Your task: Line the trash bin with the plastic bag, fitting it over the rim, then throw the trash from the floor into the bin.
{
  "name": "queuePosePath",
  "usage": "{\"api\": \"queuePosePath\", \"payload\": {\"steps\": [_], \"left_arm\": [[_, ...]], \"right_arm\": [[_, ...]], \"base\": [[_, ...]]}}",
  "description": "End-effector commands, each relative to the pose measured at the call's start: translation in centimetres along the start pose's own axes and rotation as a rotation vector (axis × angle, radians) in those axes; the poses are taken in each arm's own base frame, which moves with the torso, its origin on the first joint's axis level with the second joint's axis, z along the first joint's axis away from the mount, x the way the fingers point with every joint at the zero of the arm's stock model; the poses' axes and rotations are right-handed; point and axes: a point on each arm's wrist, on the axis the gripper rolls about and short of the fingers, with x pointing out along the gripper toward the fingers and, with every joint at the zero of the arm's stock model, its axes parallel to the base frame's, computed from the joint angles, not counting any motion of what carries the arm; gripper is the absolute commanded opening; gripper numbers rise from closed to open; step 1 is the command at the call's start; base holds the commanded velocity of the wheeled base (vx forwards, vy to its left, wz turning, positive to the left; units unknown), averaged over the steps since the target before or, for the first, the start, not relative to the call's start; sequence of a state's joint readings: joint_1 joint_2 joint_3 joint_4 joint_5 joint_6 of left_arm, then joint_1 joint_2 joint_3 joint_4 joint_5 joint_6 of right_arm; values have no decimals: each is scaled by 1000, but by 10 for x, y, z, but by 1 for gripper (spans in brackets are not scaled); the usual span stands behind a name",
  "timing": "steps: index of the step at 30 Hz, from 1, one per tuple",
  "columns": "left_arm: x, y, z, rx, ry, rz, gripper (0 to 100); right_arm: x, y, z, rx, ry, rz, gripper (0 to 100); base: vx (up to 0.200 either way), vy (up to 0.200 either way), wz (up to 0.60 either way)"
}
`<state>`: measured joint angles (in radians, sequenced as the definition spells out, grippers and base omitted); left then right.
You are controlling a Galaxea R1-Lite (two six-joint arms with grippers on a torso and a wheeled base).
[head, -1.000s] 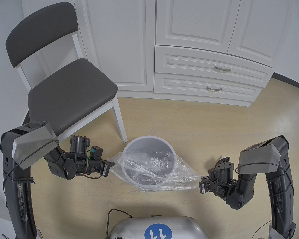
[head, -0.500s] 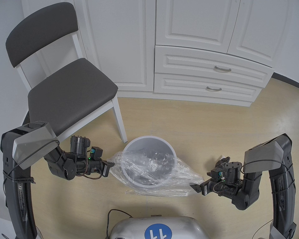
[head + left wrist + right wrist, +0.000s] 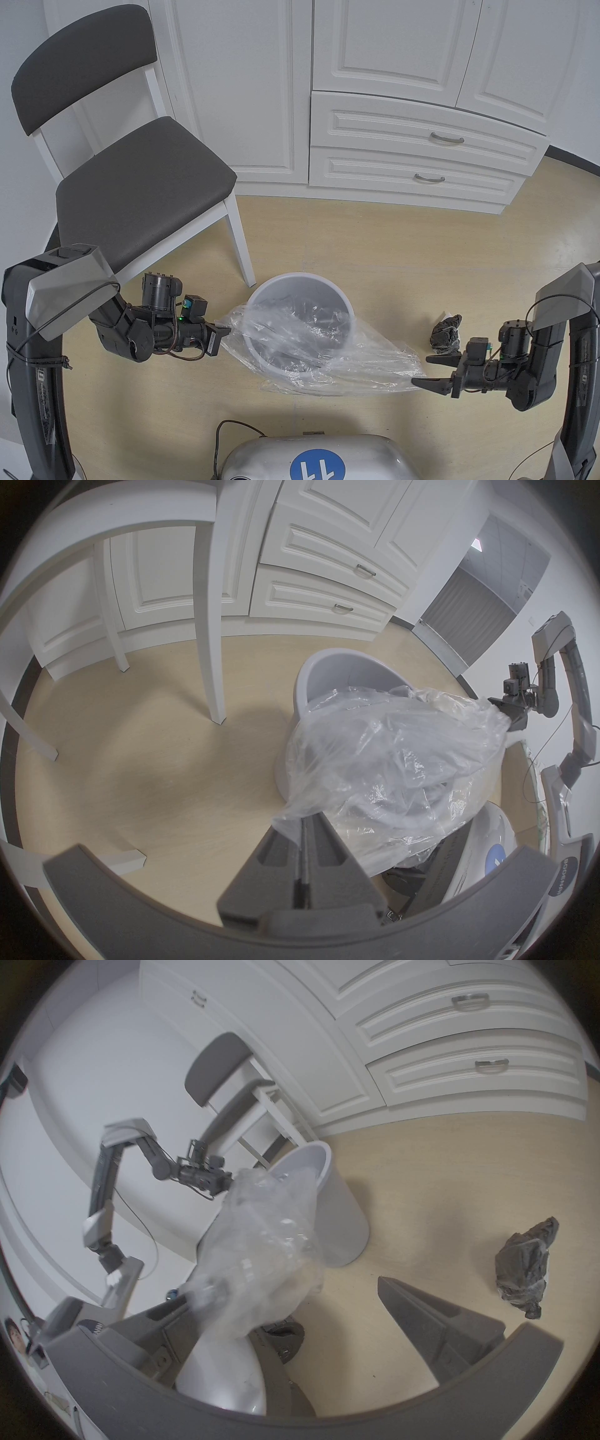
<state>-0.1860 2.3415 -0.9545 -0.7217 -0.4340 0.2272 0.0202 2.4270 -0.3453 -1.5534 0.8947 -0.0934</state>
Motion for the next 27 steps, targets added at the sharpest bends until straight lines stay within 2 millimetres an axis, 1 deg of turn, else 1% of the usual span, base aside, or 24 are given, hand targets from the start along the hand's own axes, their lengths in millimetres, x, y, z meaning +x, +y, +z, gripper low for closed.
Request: {"api": "queuePosePath", "payload": {"steps": [1, 6, 9, 11, 12, 13, 14, 17, 18, 19, 20, 21, 23, 24, 27], "left_arm": [[3, 1, -2, -3, 6, 0, 0], [5, 3, -4, -7, 10, 2, 0], [6, 4, -4, -7, 8, 4, 0], [5, 4, -3, -6, 6, 4, 0], [4, 3, -2, -4, 3, 5, 0], [4, 3, -2, -4, 3, 5, 0], [2, 2, 0, -4, -3, 3, 0], [-5, 0, 7, 0, -16, 4, 0], [-8, -1, 10, 3, -25, 5, 0], [-9, -1, 11, 3, -26, 6, 0], [-11, -2, 12, 5, -28, 5, 0], [-12, -3, 13, 7, -31, 6, 0], [-11, -3, 12, 6, -27, 4, 0], [-10, -3, 11, 5, -26, 3, 0], [-9, -3, 9, 2, -19, 2, 0]], "right_arm": [[-26, -6, 11, -13, -55, -43, 100], [-27, -7, 11, -15, -58, -49, 100], [-24, -8, 16, -35, -69, -45, 100], [-22, -7, 21, -53, -79, -43, 100], [-14, 3, 29, -82, -82, -33, 100], [-14, 4, 30, -83, -81, -33, 100], [-4, 18, 38, -110, -78, -87, 100], [21, 42, 48, -137, -81, -232, 100], [32, 54, 54, -130, -100, -308, 100], [38, 59, 57, -128, -113, -334, 100], [55, 76, 68, -115, -177, -416, 100], [61, 82, 72, -109, -200, -438, 100], [85, 106, 84, -75, -304, -538, 100], [92, 118, 86, -75, -327, -557, 100], [103, 142, 83, -95, -328, -514, 100]], "base": [[0, 0, 0], [0, 0, 0], [0, 0, 0], [0, 0, 0], [0, 0, 0], [0, 0, 0], [0, 0, 0], [0, 0, 0], [0, 0, 0], [0, 0, 0], [0, 0, 0], [0, 0, 0], [0, 0, 0], [0, 0, 0], [0, 0, 0]]}}
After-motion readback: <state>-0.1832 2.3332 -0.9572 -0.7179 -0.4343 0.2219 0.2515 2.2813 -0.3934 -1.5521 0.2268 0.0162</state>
